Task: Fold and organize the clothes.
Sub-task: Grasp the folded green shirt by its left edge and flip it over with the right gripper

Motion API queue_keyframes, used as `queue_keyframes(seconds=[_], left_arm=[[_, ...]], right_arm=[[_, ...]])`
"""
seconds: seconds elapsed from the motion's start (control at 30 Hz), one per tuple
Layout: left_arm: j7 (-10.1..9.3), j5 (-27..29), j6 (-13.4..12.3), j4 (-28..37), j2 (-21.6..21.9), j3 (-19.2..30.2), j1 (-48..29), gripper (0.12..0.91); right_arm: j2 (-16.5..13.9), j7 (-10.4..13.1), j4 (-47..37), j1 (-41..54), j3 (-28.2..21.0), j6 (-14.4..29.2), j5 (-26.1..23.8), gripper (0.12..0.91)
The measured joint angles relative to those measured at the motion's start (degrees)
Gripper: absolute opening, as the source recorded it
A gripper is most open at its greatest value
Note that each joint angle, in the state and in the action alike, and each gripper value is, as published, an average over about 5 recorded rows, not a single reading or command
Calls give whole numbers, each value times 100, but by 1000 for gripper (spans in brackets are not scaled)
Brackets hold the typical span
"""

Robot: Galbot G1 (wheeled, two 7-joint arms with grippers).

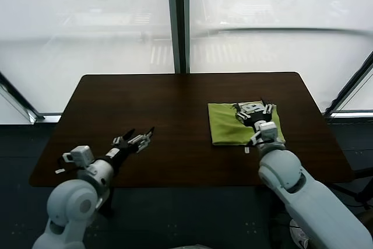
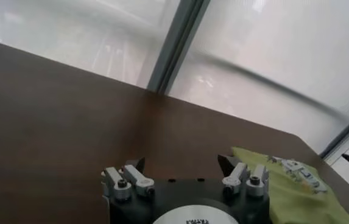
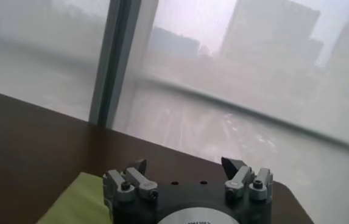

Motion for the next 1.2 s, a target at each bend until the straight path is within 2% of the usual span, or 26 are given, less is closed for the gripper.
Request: queue_keyframes(seconds=[0.13,0.37,0.67,0.77,1.0,1.07,1.13,1.2], left_arm=[[-1,16,-8,-8,-10,-7,19,907],[17,44,-38,-6,-44,-37,63,907],[64,58,-72,3,-43,-125,127,907],[65,56,-73,6,-38,-138,130,907],[65,54,-74,17,-31,-143,122,907],[65,55,-75,26,-32,-143,120,907],[65,55,-76,32,-33,-145,117,907],[65,55,-77,34,-34,-152,109,907]], right_arm=[[404,217,-364,205,-509,-14,-309,907],[992,322,-1070,426,-1040,-296,-840,907],[1383,292,-1463,622,-1277,-711,-671,888],[1411,309,-1476,641,-1288,-794,-650,780],[1389,370,-1448,609,-1252,-945,-662,339],[1360,369,-1413,596,-1241,-973,-657,236],[1328,344,-1372,587,-1226,-970,-638,172],[1294,281,-1327,581,-1201,-907,-580,163]])
